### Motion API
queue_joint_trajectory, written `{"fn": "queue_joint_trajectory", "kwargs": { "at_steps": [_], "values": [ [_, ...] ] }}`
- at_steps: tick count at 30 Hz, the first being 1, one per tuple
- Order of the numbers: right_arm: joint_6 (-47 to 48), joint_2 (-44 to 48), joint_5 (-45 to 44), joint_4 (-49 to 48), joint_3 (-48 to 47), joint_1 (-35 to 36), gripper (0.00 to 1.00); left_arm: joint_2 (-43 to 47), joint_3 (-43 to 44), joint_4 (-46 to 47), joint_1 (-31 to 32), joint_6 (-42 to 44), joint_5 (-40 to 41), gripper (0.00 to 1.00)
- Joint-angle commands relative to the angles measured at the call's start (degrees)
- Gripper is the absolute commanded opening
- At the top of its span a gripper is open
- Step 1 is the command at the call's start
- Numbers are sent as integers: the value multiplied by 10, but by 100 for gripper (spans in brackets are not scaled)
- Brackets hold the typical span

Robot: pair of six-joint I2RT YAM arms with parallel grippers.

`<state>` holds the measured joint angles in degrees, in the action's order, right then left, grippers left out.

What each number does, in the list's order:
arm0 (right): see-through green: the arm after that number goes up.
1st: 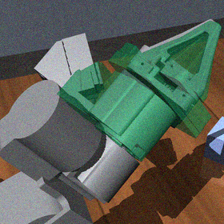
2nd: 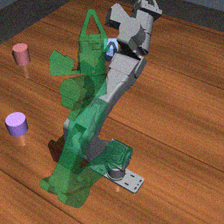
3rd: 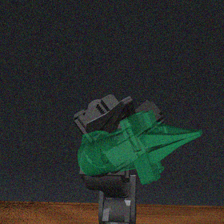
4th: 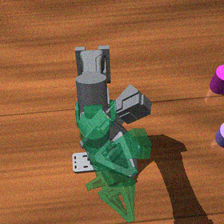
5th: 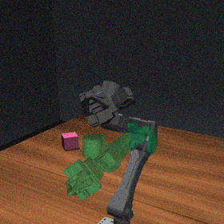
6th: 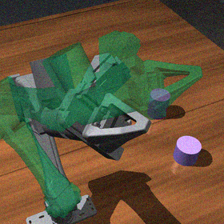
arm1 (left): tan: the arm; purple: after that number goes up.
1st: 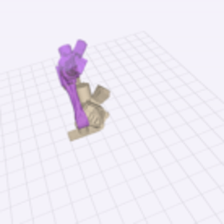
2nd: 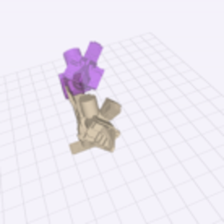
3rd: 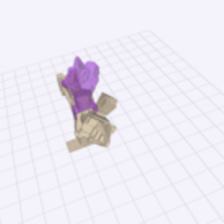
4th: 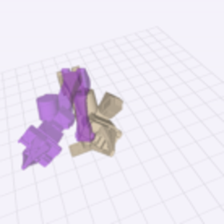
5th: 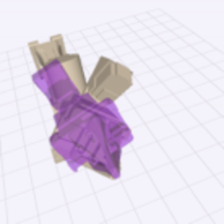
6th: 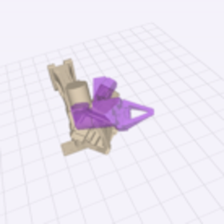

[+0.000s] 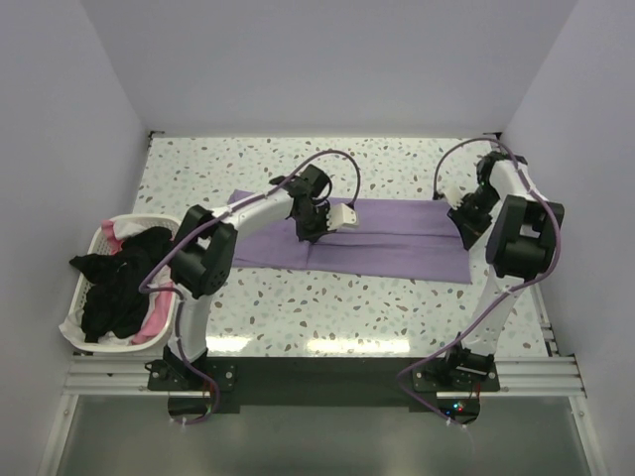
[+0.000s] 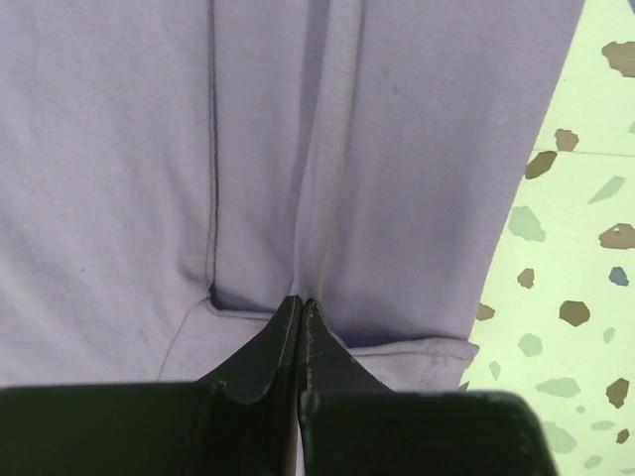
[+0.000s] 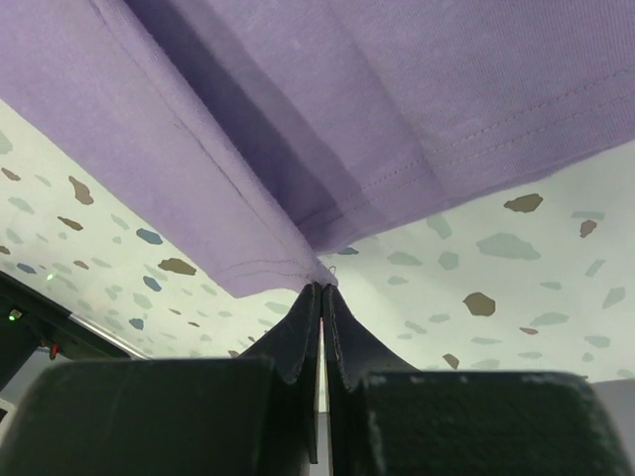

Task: Fold and stack the t-shirts
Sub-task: Fold the tshirt

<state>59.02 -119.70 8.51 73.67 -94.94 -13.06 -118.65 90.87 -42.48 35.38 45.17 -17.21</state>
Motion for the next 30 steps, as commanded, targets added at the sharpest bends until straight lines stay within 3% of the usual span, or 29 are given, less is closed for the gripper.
{"fn": "queue_joint_trajectory", "kwargs": {
  "at_steps": [1, 22, 25, 27, 29, 30],
  "values": [
    [6, 44, 4, 18, -24, 3, 0, 52, -4, 8, -5, 7, -1, 0],
    [-28, -38, -17, -28, -86, 3, 0, 4, 33, 49, -22, -19, 16, 0],
    [-37, -41, -20, -44, -85, 3, 7, 1, 32, 49, -22, -20, 24, 6],
    [-46, -39, -22, -52, -84, 3, 27, 2, 31, 48, -24, -26, 27, 23],
    [-53, -30, -24, -55, -82, 3, 40, 14, 31, 46, -26, -38, 22, 36],
    [-56, -25, -26, -57, -81, 3, 41, 21, 31, 44, -30, -44, 17, 39]
  ]
}}
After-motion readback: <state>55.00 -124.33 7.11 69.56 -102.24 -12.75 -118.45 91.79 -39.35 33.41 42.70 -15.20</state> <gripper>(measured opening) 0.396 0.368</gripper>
